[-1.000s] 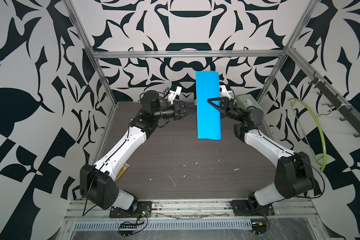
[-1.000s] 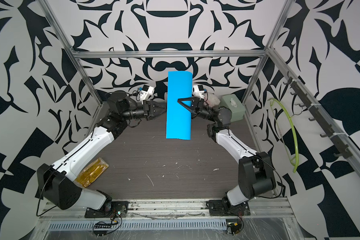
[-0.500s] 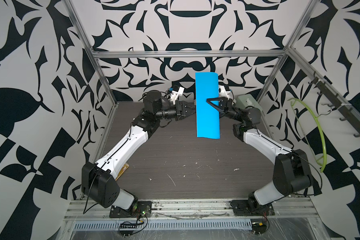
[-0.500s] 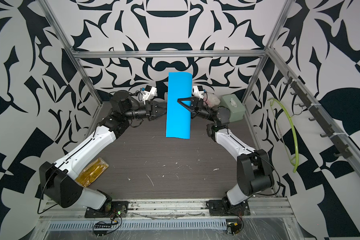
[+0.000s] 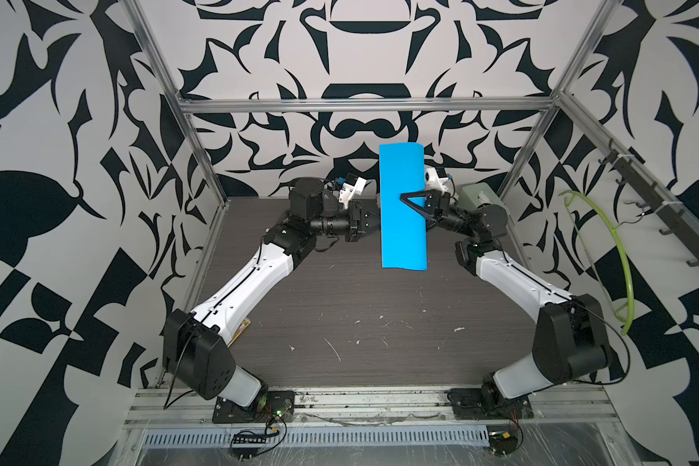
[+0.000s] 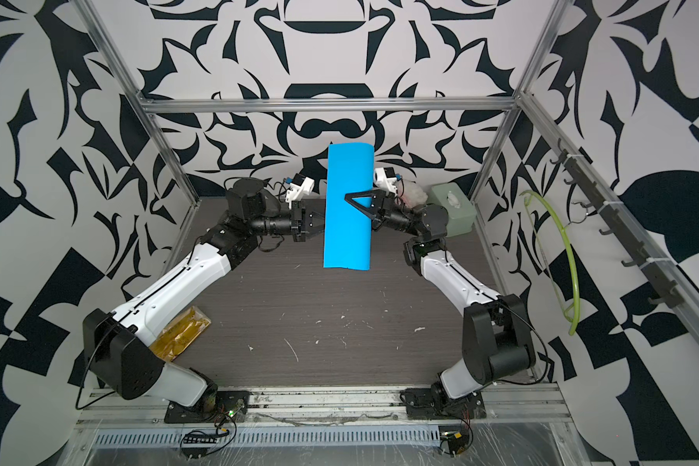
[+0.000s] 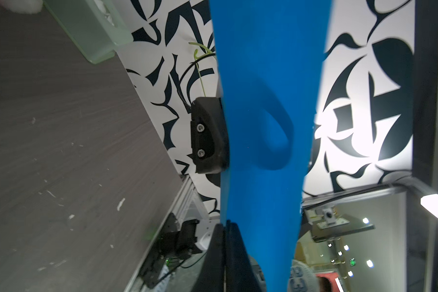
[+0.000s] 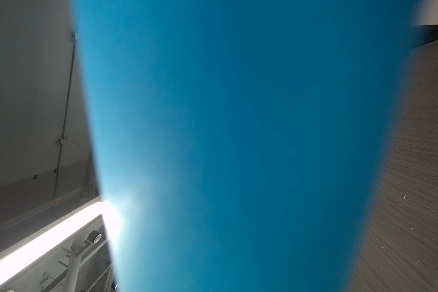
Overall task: Fold the rectangular paper in half along the long edge
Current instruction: Fold the paper.
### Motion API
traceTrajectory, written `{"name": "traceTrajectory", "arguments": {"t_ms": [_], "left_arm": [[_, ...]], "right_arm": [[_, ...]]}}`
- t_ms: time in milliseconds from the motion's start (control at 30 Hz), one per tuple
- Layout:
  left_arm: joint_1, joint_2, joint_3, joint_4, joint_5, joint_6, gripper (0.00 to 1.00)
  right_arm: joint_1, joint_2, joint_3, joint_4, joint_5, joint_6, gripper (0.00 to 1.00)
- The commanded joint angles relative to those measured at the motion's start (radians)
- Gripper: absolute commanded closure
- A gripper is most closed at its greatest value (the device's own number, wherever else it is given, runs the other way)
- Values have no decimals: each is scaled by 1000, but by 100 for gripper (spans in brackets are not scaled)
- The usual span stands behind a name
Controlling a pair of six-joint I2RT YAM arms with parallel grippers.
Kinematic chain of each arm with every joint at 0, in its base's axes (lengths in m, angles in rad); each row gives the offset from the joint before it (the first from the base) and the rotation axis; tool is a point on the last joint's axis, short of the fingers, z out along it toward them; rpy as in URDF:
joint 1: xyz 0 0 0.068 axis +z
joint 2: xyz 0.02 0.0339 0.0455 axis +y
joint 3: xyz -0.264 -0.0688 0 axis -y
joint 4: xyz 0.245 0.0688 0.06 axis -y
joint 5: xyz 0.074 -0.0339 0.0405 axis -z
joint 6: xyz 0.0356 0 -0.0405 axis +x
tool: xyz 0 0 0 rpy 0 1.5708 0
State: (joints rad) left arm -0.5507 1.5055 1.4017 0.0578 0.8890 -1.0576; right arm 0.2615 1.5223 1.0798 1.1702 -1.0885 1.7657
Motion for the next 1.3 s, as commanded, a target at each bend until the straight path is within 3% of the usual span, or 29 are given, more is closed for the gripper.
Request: {"name": "traceTrajectory", "arguments": {"t_ms": [0, 1000, 1267], "left_arm": [[-2, 5, 19, -17, 21, 20, 100], [22, -83, 8, -127, -26, 126, 100], [21, -83, -6, -109, -30, 124, 100]], "right_arm": [[-4, -38, 22, 34, -13, -30, 51], [-5, -27, 34, 36, -20, -23, 44], [-6, -33, 34, 32, 7, -24, 47]]}}
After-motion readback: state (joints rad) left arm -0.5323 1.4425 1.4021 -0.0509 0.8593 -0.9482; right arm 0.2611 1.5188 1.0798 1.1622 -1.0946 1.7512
